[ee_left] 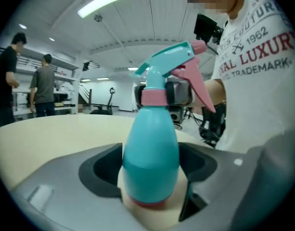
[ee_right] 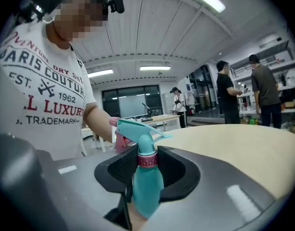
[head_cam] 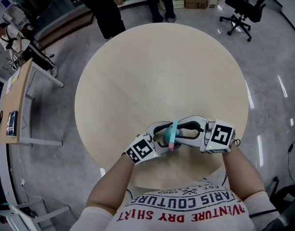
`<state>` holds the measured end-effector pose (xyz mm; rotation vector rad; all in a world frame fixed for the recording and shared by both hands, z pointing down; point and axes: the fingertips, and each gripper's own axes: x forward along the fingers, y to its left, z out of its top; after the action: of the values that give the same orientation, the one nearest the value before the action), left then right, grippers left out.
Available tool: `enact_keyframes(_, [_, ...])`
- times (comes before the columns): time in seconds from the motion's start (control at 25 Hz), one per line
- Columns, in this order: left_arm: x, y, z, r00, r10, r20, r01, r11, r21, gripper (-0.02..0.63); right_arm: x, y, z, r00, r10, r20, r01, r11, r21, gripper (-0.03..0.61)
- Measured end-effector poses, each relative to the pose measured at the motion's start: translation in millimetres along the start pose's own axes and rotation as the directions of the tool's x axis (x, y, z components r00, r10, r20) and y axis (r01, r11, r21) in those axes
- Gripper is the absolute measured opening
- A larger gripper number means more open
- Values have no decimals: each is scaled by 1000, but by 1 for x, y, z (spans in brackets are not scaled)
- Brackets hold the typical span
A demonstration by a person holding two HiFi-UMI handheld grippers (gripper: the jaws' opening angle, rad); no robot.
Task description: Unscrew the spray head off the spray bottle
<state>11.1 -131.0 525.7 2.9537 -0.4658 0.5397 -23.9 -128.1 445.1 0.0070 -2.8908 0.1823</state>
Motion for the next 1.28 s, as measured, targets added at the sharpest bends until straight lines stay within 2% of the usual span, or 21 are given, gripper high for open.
enact_keyframes(0.08, [1,-4,1,995,-87,-39,88,996,21,355,-1,2,1,997,74,3,-74,997,23,127])
enact_keyframes(0.16, [2,-4,2,990,-127,-58,129,991,31,354,-2,1,3,994,106,-1,-106,994,16,127])
enact_keyframes(0.32, [1,1,-1,992,-124,-38,125,992,15,356,1,-3,1,992,124,-18,-124,991,-57,127])
enact_keyframes(0.6, [-1,4,-1,995,-99,-20,99,995,-19,356,3,-3,2,993,117,16,-117,993,-15,127])
enact_keyframes(0.88, [-1,7,-1,1000,-2,-6,2,999,-44,356,-2,-7,3,1000,-2,11,2,999,33,175])
enact_keyframes(1.04, [-2,13,-2,996,87,-12,-88,994,-68,356,-17,-7,0,998,-62,26,60,996,67,218])
enact_keyframes(1.12, [-2,16,-3,987,158,-21,-159,983,-87,356,-26,-1,-1,993,-105,46,101,991,84,246])
enact_keyframes(1.2, [-3,20,-4,970,244,-24,-245,962,-118,356,-33,5,0,980,-180,80,172,981,91,289])
enact_keyframes(1.28, [-5,23,-5,944,330,-22,-329,931,-157,356,-36,8,2,945,-299,132,287,953,98,304])
